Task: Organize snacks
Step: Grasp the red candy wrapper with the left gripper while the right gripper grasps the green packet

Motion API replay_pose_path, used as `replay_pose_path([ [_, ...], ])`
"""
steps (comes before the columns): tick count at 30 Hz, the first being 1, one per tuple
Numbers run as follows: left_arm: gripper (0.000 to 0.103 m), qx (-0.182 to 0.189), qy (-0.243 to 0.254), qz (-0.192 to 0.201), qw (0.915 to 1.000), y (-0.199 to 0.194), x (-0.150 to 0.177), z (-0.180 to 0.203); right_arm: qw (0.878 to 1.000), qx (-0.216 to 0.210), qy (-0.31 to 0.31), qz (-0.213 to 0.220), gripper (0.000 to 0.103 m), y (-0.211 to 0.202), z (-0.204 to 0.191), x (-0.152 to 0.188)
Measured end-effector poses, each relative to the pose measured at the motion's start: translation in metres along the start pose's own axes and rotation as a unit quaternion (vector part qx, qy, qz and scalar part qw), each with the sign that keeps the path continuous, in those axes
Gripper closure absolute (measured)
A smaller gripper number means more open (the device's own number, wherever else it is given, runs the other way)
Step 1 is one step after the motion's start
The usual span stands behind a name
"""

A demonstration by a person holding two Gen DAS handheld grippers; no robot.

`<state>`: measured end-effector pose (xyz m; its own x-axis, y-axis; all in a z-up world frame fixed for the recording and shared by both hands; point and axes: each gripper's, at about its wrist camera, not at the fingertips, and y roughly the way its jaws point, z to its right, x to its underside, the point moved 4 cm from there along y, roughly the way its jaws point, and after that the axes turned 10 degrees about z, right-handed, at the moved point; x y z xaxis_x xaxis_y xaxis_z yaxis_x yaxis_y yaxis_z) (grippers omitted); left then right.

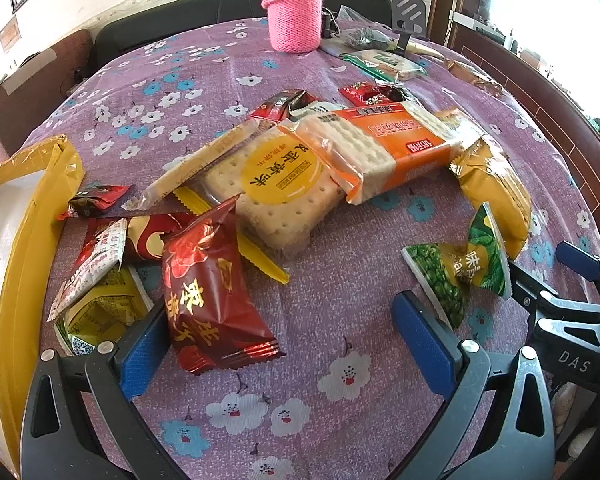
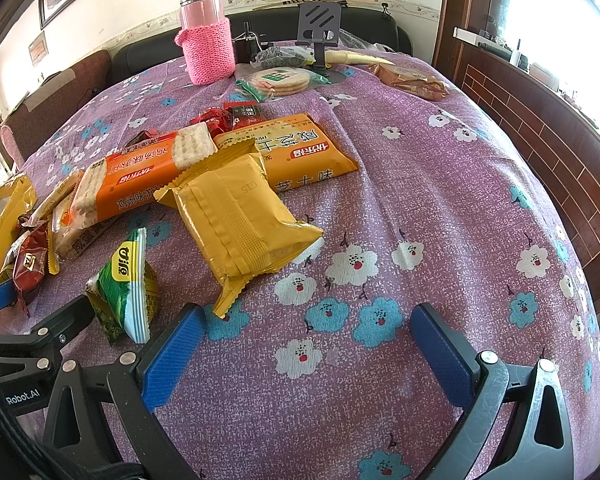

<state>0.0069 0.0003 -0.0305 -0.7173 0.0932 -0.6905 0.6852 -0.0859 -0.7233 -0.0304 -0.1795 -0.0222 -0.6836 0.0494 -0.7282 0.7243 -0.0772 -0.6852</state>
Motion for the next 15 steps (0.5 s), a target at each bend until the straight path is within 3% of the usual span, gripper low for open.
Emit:
replay_pose_path([
  [6, 0.000, -0.003, 0.002, -0.017, 0.9999, -0.001, 0.001, 0.001, 1.000, -0.008, 0.006, -0.016, 0.000, 0.002, 0.000, -0.003],
  [9, 0.016, -0.004, 0.007, -0.009, 0.9999, -0.018, 0.007, 0.001, 1.000, -0.001, -0.002, -0.025, 0.000, 0.005, -0.001, -0.006],
  [11, 0.019, 0.011, 0.006, 0.014, 0.9998, -0.039, 0.006, 0.000, 1.000, -0.003, -0.006, -0.025, 0.000, 0.006, -0.001, -0.005],
  [15, 0.019, 0.038, 0.003, 0.126, 0.9913, -0.121, -0.011, -0.012, 1.000, -0.006, -0.008, -0.024, 0.000, 0.004, -0.001, -0.002],
])
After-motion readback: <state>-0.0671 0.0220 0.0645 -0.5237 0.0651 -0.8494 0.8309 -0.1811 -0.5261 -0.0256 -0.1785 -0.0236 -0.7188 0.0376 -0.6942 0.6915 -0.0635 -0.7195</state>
